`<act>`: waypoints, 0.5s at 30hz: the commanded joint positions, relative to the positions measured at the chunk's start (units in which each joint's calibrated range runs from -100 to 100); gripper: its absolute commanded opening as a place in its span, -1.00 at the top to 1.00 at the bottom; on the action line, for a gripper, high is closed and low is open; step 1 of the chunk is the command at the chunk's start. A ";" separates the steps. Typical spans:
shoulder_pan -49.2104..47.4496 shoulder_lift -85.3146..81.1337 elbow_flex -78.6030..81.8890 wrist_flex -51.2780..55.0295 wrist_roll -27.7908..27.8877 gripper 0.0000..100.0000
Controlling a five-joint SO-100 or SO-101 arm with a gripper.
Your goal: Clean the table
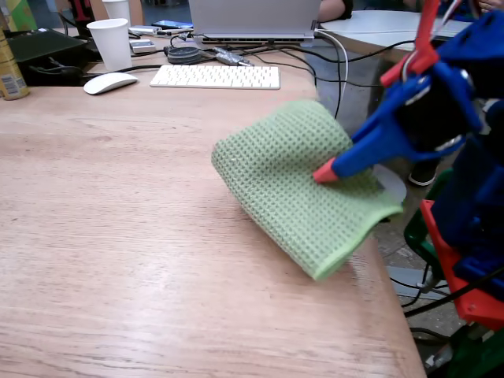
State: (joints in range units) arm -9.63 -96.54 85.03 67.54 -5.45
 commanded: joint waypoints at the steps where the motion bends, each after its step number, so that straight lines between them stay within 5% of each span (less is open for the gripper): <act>1: -0.35 -1.14 5.15 -3.50 -0.15 0.98; 6: -2.38 -1.14 7.61 -5.30 -0.20 0.98; 15: -26.92 -1.23 7.61 -5.30 0.39 0.96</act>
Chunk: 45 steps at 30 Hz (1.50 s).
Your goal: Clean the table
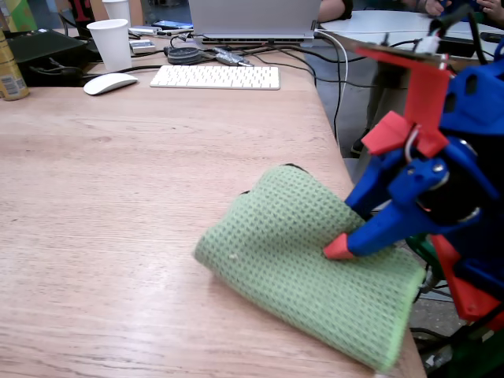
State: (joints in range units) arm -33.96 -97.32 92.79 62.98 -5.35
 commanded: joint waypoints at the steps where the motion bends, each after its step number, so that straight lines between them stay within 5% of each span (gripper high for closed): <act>1: -2.93 -0.45 -0.15 -0.83 0.29 0.96; 3: -2.76 -0.54 -0.15 -0.83 0.34 0.85; 8: -0.90 -0.45 -0.15 -0.75 0.34 0.17; 13: -0.22 -0.36 -13.83 0.40 0.39 0.13; 18: 18.22 -0.36 -26.01 -0.67 0.39 0.13; 22: 21.44 -0.45 -22.05 -0.83 0.39 0.19; 28: 21.44 -0.45 -9.59 -11.83 0.39 1.00; 32: 21.44 -0.45 3.53 -13.15 0.44 1.00; 38: 20.93 -0.45 4.00 -13.06 6.30 1.00; 45: 21.27 -0.45 3.91 -13.06 6.50 1.00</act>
